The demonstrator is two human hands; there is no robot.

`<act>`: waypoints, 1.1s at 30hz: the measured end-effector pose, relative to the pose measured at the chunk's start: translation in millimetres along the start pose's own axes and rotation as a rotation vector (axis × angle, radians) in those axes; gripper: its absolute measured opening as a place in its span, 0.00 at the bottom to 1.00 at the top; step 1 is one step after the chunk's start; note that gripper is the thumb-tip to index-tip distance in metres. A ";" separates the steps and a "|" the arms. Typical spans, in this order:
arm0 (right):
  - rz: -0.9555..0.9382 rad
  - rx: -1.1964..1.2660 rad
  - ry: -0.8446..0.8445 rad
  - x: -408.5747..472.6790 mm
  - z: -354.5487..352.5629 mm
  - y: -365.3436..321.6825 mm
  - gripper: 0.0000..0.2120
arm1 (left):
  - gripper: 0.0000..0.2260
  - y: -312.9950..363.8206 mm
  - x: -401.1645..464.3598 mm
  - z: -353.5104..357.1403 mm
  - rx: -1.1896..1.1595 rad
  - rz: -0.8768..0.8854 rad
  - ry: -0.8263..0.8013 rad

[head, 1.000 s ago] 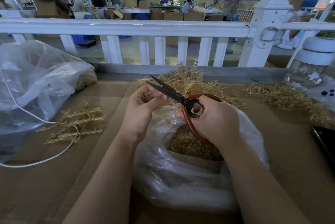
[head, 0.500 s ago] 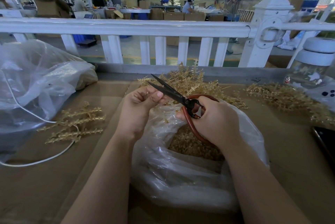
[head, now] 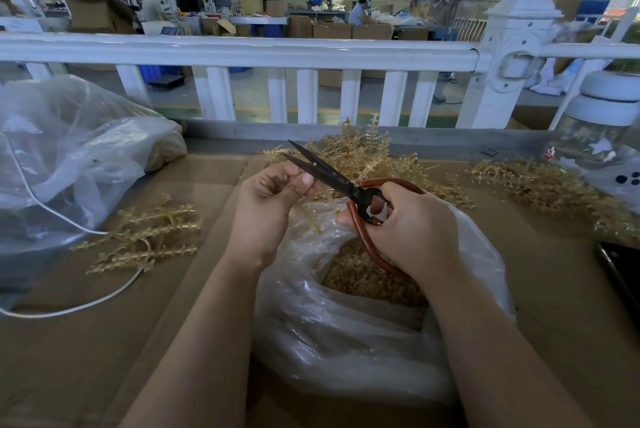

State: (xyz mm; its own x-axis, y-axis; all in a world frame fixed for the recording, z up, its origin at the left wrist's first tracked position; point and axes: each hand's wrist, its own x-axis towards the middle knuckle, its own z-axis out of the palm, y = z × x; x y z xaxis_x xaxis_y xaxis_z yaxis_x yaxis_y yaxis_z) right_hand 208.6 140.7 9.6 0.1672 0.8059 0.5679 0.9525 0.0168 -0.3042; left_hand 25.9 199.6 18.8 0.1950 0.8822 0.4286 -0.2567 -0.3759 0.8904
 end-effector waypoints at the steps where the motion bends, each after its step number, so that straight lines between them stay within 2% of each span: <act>1: 0.003 -0.001 -0.004 0.3 -0.4 -0.1 0.27 | 0.04 -0.1 0.2 0.0 -0.001 -0.001 0.000; 4: 0.007 -0.008 -0.013 1.0 -1.0 -0.1 0.24 | 0.02 -0.6 0.6 -0.8 -0.003 -0.007 -0.006; 12: -0.024 0.029 0.014 0.0 -0.9 -0.2 0.23 | 0.08 1.6 -0.1 1.7 -0.049 -0.011 -0.010; 17: -0.024 0.051 -0.003 0.0 1.8 2.2 0.27 | 0.05 0.9 -0.1 1.4 -0.047 -0.058 0.009; 19: -0.013 0.061 -0.025 -0.5 2.2 1.8 0.29 | 0.07 -0.6 0.3 0.2 -0.030 -0.095 0.038; 21: 0.014 0.128 -0.058 -1.4 2.6 2.1 0.30 | 0.08 -1.7 0.2 0.2 -0.017 -0.127 0.059; 25: 0.090 0.325 -0.112 -0.7 3.6 2.3 0.18 | 0.07 -3.7 -0.4 4.3 0.056 -0.149 0.045; 33: 0.283 0.767 -0.195 4.1 1.2 -5.3 0.13 | 0.05 -1.2 -0.1 2.5 -0.007 -0.169 -0.005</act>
State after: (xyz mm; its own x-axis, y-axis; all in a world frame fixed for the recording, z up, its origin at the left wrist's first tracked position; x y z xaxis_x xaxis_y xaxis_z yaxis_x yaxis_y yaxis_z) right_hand 203.8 144.6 12.6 0.2594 0.9269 0.2711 0.4324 0.1395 -0.8908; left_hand 28.6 199.2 18.1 0.2405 0.9313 0.2734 -0.2269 -0.2199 0.9488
